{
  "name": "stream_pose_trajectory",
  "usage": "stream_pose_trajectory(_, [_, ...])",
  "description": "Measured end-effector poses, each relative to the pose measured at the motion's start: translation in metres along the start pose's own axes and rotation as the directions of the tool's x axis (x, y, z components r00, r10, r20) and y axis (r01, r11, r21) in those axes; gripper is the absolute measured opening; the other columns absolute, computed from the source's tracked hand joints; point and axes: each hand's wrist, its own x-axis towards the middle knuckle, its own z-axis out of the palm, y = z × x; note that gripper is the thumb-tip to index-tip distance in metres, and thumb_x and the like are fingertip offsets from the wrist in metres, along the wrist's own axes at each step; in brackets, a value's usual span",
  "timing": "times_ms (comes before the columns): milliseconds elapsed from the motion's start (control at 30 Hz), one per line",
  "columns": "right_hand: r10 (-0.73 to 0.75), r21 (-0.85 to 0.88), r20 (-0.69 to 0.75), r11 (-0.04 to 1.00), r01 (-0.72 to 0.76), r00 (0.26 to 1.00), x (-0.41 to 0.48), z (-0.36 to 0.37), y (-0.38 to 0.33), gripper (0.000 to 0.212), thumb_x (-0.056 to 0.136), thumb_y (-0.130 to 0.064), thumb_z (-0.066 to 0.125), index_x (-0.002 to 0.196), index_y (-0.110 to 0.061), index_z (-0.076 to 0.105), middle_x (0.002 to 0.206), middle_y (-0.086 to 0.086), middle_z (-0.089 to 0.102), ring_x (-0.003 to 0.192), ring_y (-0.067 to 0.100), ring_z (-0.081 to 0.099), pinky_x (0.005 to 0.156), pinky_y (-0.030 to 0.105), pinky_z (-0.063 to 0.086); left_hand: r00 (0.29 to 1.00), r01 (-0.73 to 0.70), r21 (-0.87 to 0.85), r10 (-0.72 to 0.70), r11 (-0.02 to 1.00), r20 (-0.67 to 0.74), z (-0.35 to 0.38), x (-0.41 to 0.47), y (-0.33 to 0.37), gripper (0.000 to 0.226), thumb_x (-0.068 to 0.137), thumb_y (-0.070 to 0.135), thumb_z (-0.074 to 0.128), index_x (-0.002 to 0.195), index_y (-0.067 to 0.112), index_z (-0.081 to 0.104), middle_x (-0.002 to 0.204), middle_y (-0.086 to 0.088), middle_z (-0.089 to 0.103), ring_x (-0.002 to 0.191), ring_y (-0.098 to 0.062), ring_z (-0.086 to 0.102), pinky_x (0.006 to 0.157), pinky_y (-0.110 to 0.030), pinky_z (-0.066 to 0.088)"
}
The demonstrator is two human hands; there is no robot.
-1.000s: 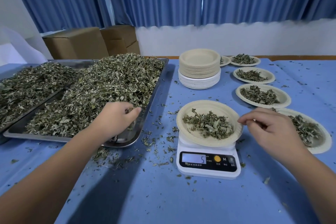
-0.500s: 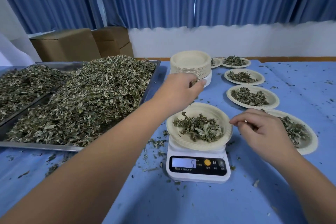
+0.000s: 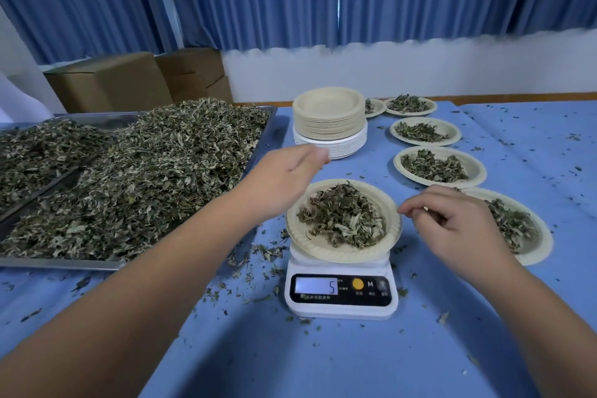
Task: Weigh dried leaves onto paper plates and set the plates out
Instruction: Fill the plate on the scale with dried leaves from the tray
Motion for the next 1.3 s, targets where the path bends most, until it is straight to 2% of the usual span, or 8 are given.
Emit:
stream_pose_trajectory(100, [0.008,0.012,-0.003,1.0,-0.008,1.0,0.0,0.0,0.0,0.033,0.082,0.004,0.06,0.075,-0.026,0.071,0.083,-0.013,0.062,0.062,0.014,0.054,0.056,0.007,0.036,0.998,0.067,0.223,-0.061,0.973,-0.034,-0.013,-0.02,-0.026,0.028,0.101,0.027,0.042,0.107,0.022,0.069,0.106,0.003,0.066,0.075,-0.005,0.062,0.065,-0.022,0.051])
stream_pose_trajectory(267, [0.007,-0.004,0.01,1.0,-0.007,1.0,-0.001,0.001,-0.003,0.03,0.082,0.003,0.06,0.075,-0.023,0.073,0.077,-0.011,0.065,0.061,0.017,0.055,0.056,0.009,0.037,0.933,-0.058,0.589,-0.166,0.806,0.319,-0.006,-0.054,-0.061,0.037,0.103,0.021,0.037,0.137,0.019,0.052,0.139,0.001,0.049,0.126,-0.016,0.047,0.108,-0.036,0.037])
stream_pose_trajectory(400, [0.023,-0.002,0.016,1.0,-0.023,1.0,-0.002,0.001,-0.004,0.03,0.083,0.004,0.06,0.075,-0.022,0.073,0.077,-0.009,0.066,0.06,0.012,0.053,0.055,0.007,0.036,0.901,-0.162,0.637,-0.15,0.754,0.407,0.008,-0.059,-0.063,0.049,0.103,0.021,0.03,0.152,0.015,0.027,0.156,0.0,0.028,0.141,-0.016,0.028,0.113,-0.036,0.03])
stream_pose_trajectory(533, [0.034,0.006,0.003,0.999,-0.034,0.999,-0.003,0.001,-0.005,0.032,0.082,0.005,0.06,0.074,-0.023,0.073,0.078,-0.011,0.066,0.063,0.012,0.054,0.056,0.006,0.036,0.884,-0.054,0.624,-0.253,0.78,0.394,0.009,-0.051,-0.064,0.056,0.104,0.021,0.026,0.156,0.018,0.006,0.163,0.003,0.007,0.149,-0.013,0.006,0.119,-0.033,0.02])
stream_pose_trajectory(700, [0.027,-0.002,0.014,1.0,-0.027,1.0,-0.002,0.002,-0.006,0.033,0.082,0.003,0.059,0.074,-0.027,0.072,0.077,-0.013,0.065,0.064,0.014,0.055,0.056,0.006,0.036,0.846,-0.064,0.56,-0.253,0.826,0.469,0.014,-0.047,-0.055,0.054,0.1,0.016,0.03,0.153,0.024,0.019,0.156,0.001,0.028,0.125,-0.022,0.049,0.1,-0.039,0.044])
stream_pose_trajectory(867, [0.021,0.004,0.013,1.0,-0.021,1.0,-0.002,0.002,-0.006,0.031,0.082,0.003,0.059,0.074,-0.024,0.073,0.076,-0.01,0.065,0.061,0.016,0.053,0.055,0.008,0.036,0.851,-0.088,0.479,-0.184,0.873,0.492,0.007,-0.065,-0.053,0.052,0.099,0.011,0.031,0.148,0.028,0.031,0.152,0.016,0.031,0.123,-0.012,0.047,0.093,-0.021,0.037])
stream_pose_trajectory(1100, [0.013,0.012,0.014,1.0,-0.013,1.0,-0.002,0.0,-0.004,0.033,0.082,0.003,0.059,0.074,-0.026,0.072,0.074,-0.008,0.065,0.059,0.016,0.052,0.054,0.008,0.035,0.863,-0.128,0.479,-0.14,0.868,0.485,-0.007,-0.084,-0.048,0.04,0.097,0.019,0.041,0.134,0.028,0.053,0.134,0.013,0.049,0.123,-0.006,0.046,0.104,-0.03,0.037])
stream_pose_trajectory(1300, [0.018,0.02,0.021,1.0,-0.019,1.0,-0.002,0.001,-0.005,0.037,0.082,0.003,0.058,0.073,-0.03,0.071,0.076,-0.008,0.066,0.057,0.015,0.051,0.054,0.007,0.035,0.893,-0.062,0.477,-0.164,0.877,0.418,0.002,-0.081,-0.049,0.058,0.097,0.008,0.033,0.152,0.023,0.026,0.155,0.011,0.028,0.142,-0.008,0.027,0.115,-0.031,0.027])
